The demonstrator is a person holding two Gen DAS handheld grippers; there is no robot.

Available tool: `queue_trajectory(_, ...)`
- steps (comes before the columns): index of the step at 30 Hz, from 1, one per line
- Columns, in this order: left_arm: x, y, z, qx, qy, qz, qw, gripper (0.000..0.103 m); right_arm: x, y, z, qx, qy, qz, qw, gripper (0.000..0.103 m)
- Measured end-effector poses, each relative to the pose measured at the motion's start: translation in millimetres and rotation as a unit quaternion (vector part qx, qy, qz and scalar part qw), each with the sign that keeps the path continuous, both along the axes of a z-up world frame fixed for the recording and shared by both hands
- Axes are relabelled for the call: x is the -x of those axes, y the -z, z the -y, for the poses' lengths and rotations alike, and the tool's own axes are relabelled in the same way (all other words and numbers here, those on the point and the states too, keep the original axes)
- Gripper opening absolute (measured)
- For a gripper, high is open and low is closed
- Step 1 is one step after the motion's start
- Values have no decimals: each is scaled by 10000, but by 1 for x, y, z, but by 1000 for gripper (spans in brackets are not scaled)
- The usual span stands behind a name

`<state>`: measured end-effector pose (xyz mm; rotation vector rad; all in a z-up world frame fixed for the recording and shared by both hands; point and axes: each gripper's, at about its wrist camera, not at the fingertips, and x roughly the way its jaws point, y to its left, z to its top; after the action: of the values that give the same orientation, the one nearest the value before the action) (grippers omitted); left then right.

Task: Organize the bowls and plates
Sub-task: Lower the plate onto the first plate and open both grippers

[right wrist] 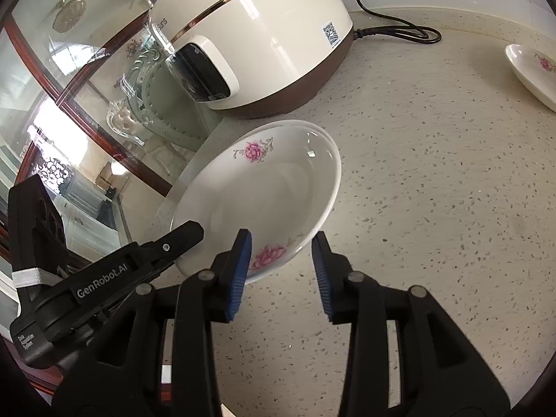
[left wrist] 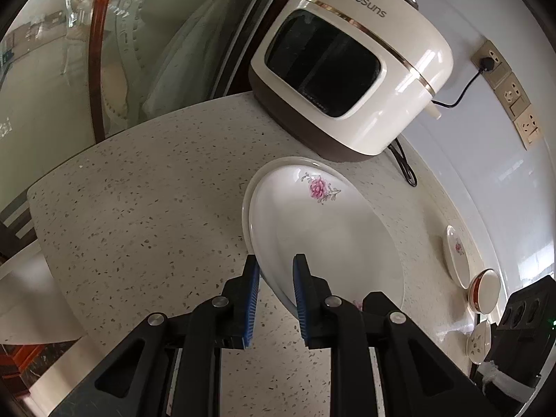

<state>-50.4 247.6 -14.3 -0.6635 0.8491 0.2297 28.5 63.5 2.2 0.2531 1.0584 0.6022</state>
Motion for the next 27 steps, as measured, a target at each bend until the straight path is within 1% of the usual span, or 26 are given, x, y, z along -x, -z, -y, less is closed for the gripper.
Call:
queue_trajectory(9, 0, 0, 1, -175, -41, 5, 9998, 20, 0, 0, -8, 165, -82, 150, 9997, 45)
queue_trajectory(14, -1, -4, 5, -553, -100, 38, 9984, 20, 1, -3, -6, 242, -53, 326, 9992, 45)
queue_trajectory(17, -3, -5, 6, -733, -145, 37, 9972, 18, -1, -4, -2, 254, 29, 421, 9988, 47)
queue_trajectory(27, -10, -1, 4, -1124, -237, -4, 9934, 15, -12, 6, 14, 256, 300, 307, 9987, 49)
